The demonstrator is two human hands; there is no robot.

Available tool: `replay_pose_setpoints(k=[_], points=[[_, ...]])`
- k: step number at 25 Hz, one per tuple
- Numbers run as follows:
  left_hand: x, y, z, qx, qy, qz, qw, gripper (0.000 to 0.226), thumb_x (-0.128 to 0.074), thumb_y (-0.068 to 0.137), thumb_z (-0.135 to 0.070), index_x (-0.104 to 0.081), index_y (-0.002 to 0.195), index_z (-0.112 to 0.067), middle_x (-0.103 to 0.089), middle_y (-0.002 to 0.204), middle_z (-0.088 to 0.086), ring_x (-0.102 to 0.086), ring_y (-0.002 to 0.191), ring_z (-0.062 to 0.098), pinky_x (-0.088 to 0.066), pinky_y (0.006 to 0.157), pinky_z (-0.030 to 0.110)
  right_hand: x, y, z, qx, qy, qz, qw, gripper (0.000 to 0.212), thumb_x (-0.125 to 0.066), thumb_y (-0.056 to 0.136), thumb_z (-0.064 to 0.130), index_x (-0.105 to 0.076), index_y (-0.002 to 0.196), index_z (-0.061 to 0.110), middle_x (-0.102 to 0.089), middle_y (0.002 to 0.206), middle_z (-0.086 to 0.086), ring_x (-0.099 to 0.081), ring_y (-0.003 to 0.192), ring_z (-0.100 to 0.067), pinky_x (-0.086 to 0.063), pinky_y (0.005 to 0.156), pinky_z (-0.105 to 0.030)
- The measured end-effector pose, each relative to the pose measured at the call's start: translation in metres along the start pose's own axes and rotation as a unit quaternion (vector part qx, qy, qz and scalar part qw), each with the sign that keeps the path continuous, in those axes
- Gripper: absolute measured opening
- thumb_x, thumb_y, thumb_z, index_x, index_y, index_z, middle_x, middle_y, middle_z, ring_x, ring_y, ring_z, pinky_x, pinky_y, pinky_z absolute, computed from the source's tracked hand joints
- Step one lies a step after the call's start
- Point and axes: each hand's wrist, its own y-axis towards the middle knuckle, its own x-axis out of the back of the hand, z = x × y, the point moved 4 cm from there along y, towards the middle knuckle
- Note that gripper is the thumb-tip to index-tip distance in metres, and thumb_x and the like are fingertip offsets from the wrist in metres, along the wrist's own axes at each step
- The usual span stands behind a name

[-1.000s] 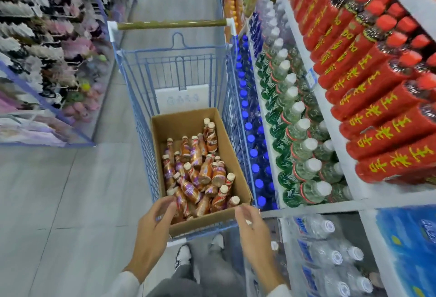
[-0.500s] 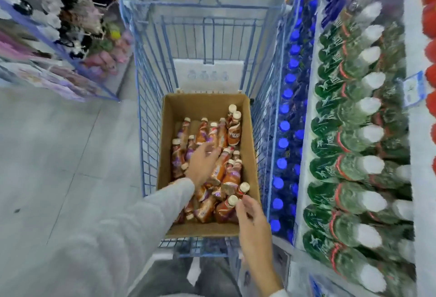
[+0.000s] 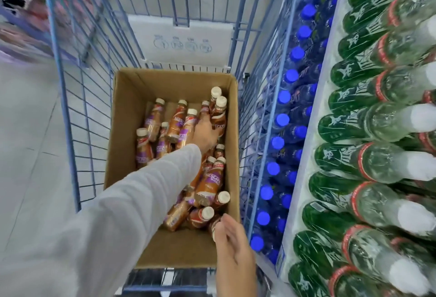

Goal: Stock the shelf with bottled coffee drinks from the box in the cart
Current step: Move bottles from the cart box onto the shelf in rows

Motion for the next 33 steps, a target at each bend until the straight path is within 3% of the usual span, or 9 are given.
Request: replay_pose_setpoints(k=[6,9,12,13,16,18,22,27,33], points=[[-0.016,0.027,-0.004,-0.017,-0.016,-0.054,0.998,0.082,-0.079,0.088,-0.015,-0.031,0.154,-0.005,-0.050,0.150,0.015,-0.048,0.140,0.030,-0.035,0.119,0.042,-0.011,0.019,0.002,0.005,-0.002,0.002,1.000,0.017,-0.069,0.094,0.034,-0.069,0.109,0.041,-0.069,0.120,0.021,-0.060,0.116,0.001,-0.048,0.102,-0.027],[-0.004,0.006,-0.004,-0.017,-0.035,-0.051,0.998,0.069,-0.074,0.092,-0.023,-0.039,0.151,-0.011,-0.063,0.138,0.010,-0.059,0.128,0.025,-0.045,0.111,0.043,-0.019,0.019,0.005,0.009,-0.014,0.039,0.999,0.021,-0.065,0.095,0.043,-0.067,0.115,0.045,-0.065,0.125,0.024,-0.058,0.119,0.005,-0.046,0.104,-0.023],[0.028,-0.040,0.004,-0.035,-0.114,-0.081,0.990,0.045,-0.075,0.089,-0.035,-0.061,0.128,-0.019,-0.073,0.114,-0.004,-0.066,0.098,-0.007,-0.056,0.092,0.029,-0.025,0.020,0.025,0.045,-0.077,0.067,0.994,0.028,-0.055,0.097,0.056,-0.060,0.125,0.050,-0.061,0.125,0.032,-0.055,0.119,0.008,-0.047,0.105,-0.028],[0.042,-0.056,0.010,-0.033,-0.145,-0.086,0.985,0.044,-0.076,0.088,-0.037,-0.064,0.126,-0.020,-0.073,0.112,-0.006,-0.066,0.095,-0.009,-0.056,0.087,0.023,-0.028,0.026,0.035,0.064,-0.096,0.069,0.991,0.030,-0.052,0.099,0.057,-0.058,0.127,0.050,-0.061,0.125,0.032,-0.056,0.117,0.008,-0.048,0.105,-0.030],[0.086,-0.110,0.036,0.001,-0.189,-0.082,0.979,0.053,-0.077,0.084,-0.047,-0.066,0.130,-0.024,-0.073,0.120,-0.008,-0.067,0.112,0.008,-0.053,0.100,0.033,-0.047,0.064,0.064,0.111,-0.122,0.077,0.983,0.035,-0.048,0.099,0.055,-0.054,0.132,0.043,-0.060,0.130,0.024,-0.056,0.116,0.006,-0.048,0.105,-0.032],[0.111,-0.142,0.054,0.011,-0.218,-0.078,0.973,0.049,-0.079,0.083,-0.044,-0.067,0.129,-0.030,-0.074,0.121,-0.006,-0.069,0.114,0.013,-0.053,0.101,0.040,-0.066,0.100,0.083,0.126,-0.130,0.058,0.982,0.037,-0.049,0.099,0.054,-0.054,0.133,0.038,-0.061,0.134,0.016,-0.057,0.120,-0.003,-0.046,0.103,-0.031],[0.145,-0.200,0.077,0.021,-0.239,-0.096,0.966,0.035,-0.081,0.082,-0.039,-0.071,0.116,-0.041,-0.077,0.112,-0.010,-0.072,0.103,0.007,-0.056,0.092,0.039,-0.117,0.182,0.114,0.100,-0.109,-0.002,0.989,0.060,-0.058,0.098,0.043,-0.043,0.150,0.015,-0.055,0.147,-0.009,-0.051,0.135,-0.029,-0.040,0.110,-0.038],[0.163,-0.236,0.107,0.086,-0.267,-0.117,0.953,0.062,-0.080,0.060,-0.062,-0.069,0.119,-0.048,-0.075,0.113,-0.020,-0.070,0.102,0.000,-0.054,0.086,0.033,-0.167,0.252,0.138,0.134,-0.107,-0.077,0.982,0.079,-0.067,0.096,0.032,-0.025,0.157,0.007,-0.038,0.158,-0.017,-0.037,0.145,-0.033,-0.027,0.120,-0.040],[0.162,-0.246,0.132,0.118,-0.300,-0.129,0.938,0.051,-0.092,0.056,-0.053,-0.072,0.103,-0.057,-0.075,0.101,-0.025,-0.069,0.089,-0.009,-0.052,0.080,0.031,-0.199,0.281,0.134,0.158,-0.129,-0.179,0.963,0.079,-0.070,0.093,0.024,-0.026,0.157,0.008,-0.036,0.147,-0.019,-0.042,0.134,-0.039,-0.034,0.111,-0.046]])
